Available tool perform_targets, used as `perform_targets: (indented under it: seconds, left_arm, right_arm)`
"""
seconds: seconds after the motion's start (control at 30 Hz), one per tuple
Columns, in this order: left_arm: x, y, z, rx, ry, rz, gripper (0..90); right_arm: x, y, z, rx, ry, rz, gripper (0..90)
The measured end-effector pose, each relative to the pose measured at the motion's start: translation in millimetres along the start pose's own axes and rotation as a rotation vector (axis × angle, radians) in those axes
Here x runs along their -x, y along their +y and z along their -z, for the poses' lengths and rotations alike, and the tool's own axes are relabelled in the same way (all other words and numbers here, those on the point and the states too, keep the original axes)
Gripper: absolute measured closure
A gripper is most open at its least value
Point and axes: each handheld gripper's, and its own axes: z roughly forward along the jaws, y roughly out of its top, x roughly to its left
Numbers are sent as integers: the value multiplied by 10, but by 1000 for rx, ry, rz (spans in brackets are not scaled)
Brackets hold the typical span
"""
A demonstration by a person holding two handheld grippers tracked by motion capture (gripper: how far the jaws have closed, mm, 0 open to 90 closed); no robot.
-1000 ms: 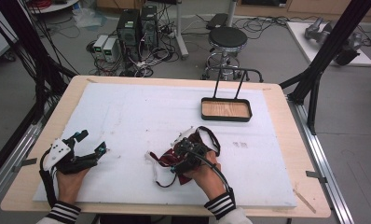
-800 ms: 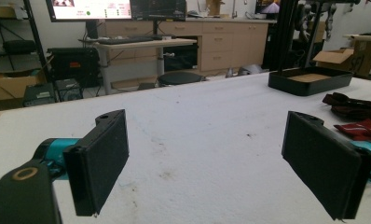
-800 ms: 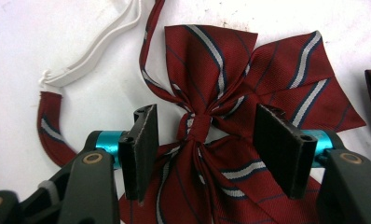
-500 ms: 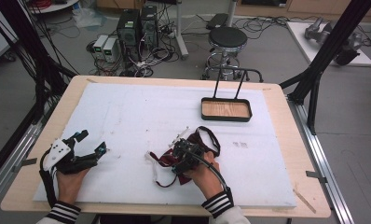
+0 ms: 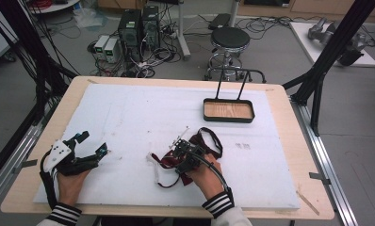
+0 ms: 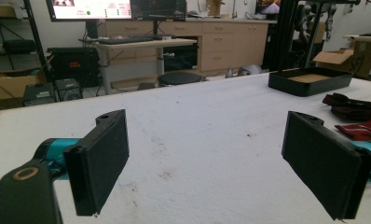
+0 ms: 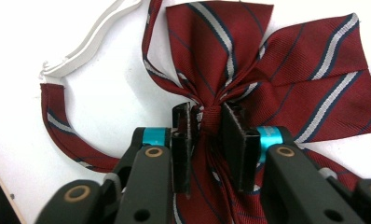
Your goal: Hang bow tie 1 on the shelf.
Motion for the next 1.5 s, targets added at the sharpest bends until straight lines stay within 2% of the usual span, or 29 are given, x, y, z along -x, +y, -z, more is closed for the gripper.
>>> perform_targets:
  seconds: [0.17,0.2,0.33,0.47,0.67,0.7,0.77,0.93,1.2,1.3,1.5]
  left_arm:
    - [0,0,0,2,0,3,152]
    - [0,-1,-1,2,-1,4,152]
    - [-1,0,0,2,-1,4,152]
    - [-1,-1,-1,4,-1,6,152]
    - [0,0,0,2,-1,4,152]
    - [-1,-1,0,2,-1,4,152]
    - [0,0,0,2,-1,4,152]
    - [1,0,0,1,-1,2,152]
    - [1,0,1,0,-1,-1,152]
    - [1,0,1,0,-1,0,152]
    - [2,-1,0,1,0,0,152]
  right_arm:
    - [3,14,1,-8,3,-28,770]
    - [5,15,2,-9,0,-14,771]
    - [8,7,9,-1,13,-12,771]
    - [4,-4,29,22,43,-6,770]
    - [18,-30,128,107,82,-35,770]
    - [26,-49,178,142,95,-45,770]
    - [29,-59,203,158,103,-52,770]
    - [38,-109,322,256,137,-50,770]
    - [82,-179,463,365,153,-73,769]
    - [99,-197,506,397,193,-77,769]
    - [117,-229,615,479,180,-80,769]
